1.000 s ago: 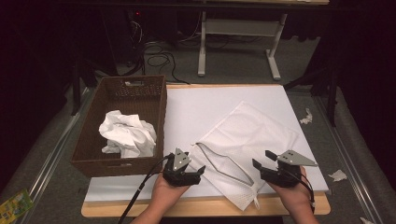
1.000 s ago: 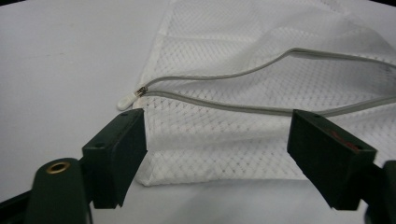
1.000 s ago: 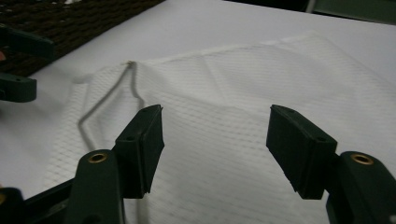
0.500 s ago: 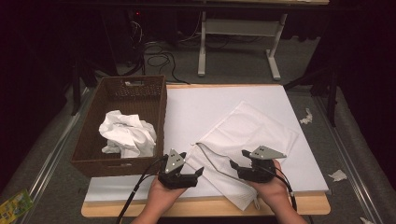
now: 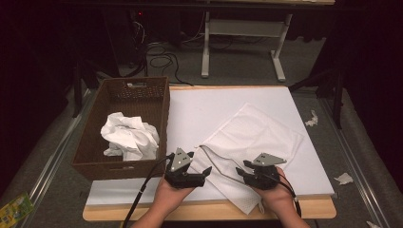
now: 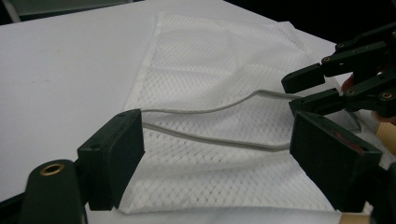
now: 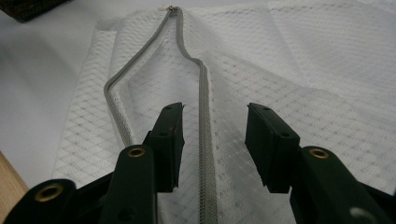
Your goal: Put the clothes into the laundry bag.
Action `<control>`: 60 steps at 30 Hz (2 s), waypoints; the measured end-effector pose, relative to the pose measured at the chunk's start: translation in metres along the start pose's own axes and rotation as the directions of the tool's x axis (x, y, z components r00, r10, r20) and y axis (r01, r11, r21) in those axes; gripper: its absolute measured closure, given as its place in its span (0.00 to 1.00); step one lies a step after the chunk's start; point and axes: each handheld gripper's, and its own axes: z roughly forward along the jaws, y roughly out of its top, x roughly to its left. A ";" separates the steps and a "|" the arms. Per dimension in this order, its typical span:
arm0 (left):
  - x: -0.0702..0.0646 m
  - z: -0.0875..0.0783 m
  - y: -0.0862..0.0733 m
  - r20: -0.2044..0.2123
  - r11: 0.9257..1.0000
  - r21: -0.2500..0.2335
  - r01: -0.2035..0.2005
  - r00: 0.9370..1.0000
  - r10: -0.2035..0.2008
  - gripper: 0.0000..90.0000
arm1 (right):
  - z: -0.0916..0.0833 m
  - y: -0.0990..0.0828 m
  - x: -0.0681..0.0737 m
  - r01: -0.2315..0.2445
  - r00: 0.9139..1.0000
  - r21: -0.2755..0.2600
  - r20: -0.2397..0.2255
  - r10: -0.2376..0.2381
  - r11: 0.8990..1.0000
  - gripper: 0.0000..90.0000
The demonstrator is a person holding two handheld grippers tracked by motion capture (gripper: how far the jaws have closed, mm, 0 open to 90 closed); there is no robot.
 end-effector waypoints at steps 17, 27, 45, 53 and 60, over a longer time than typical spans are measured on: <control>0.001 -0.019 0.000 -0.009 0.999 0.019 -0.048 0.999 0.048 0.20 | 0.005 0.004 -0.002 -0.009 1.000 0.003 0.004 0.009 1.000 0.75; 0.002 -0.031 -0.006 -0.033 0.999 0.028 -0.037 0.999 0.038 0.20 | 0.014 0.009 -0.003 0.019 1.000 0.026 -0.014 -0.019 0.999 0.84; 0.004 -0.037 -0.003 -0.043 0.999 0.006 -0.043 0.998 0.043 0.19 | 0.008 0.011 -0.007 -0.030 0.997 0.000 -0.069 0.030 1.000 0.99; 0.003 -0.042 -0.002 -0.032 0.999 -0.008 -0.032 0.999 0.032 0.19 | 0.010 0.010 -0.004 -0.013 0.999 0.018 -0.044 0.014 1.000 0.94; 0.002 -0.044 0.001 -0.033 1.000 -0.025 -0.012 0.999 0.011 0.19 | 0.013 0.008 -0.006 0.008 0.999 0.042 -0.035 -0.007 0.999 0.88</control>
